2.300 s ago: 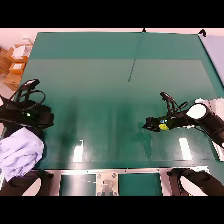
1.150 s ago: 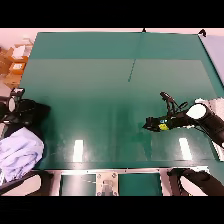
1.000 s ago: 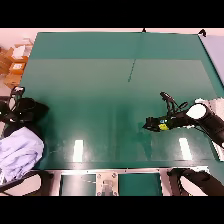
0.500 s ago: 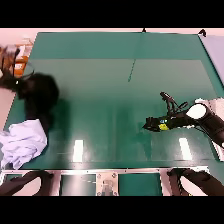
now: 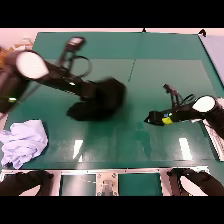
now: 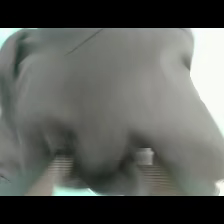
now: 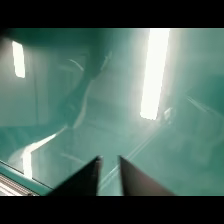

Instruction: Fold the shirts.

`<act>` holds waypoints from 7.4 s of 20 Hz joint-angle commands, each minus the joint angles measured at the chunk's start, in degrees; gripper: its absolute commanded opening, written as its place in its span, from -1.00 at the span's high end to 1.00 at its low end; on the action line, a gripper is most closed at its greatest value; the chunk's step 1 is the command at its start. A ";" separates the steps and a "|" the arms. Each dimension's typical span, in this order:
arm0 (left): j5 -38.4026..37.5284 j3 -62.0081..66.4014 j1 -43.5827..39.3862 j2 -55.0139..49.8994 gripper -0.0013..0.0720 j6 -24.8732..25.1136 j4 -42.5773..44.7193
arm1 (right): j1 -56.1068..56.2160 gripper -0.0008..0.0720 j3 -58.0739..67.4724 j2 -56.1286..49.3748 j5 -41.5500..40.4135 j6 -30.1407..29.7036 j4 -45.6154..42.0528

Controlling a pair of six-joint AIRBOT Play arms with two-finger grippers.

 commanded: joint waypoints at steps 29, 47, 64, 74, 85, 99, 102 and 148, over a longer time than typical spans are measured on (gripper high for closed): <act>18.53 -24.09 19.63 -17.25 -0.61 18.47 -26.23 | -0.81 0.92 0.39 -22.45 -5.84 -14.67 18.36; -14.12 18.12 26.73 2.14 0.88 2.75 -0.09 | -28.11 0.93 42.42 3.76 9.77 -11.61 18.80; -7.17 1.33 26.71 -8.09 0.88 6.05 -1.55 | -18.64 0.93 9.86 3.17 -13.18 -15.96 18.40; 5.38 2.95 30.60 -25.40 -0.98 8.76 -7.48 | -11.80 0.93 15.93 -29.38 -19.47 -18.47 19.30; -11.08 -6.10 23.47 -24.52 -0.98 4.33 -10.19 | -12.31 0.93 16.09 -29.53 -15.89 -19.54 18.47; -2.75 -8.81 14.62 -24.50 -0.03 1.88 -10.75 | -12.31 0.93 16.09 -29.53 -14.93 -20.81 18.16; -2.47 -5.53 15.04 -24.50 0.88 1.84 -8.00 | -12.31 0.93 16.11 -29.53 -13.09 -20.83 18.16; 4.33 20.70 27.23 -35.60 0.88 8.04 -8.20 | -10.78 0.93 53.66 -47.50 -14.49 -14.03 15.34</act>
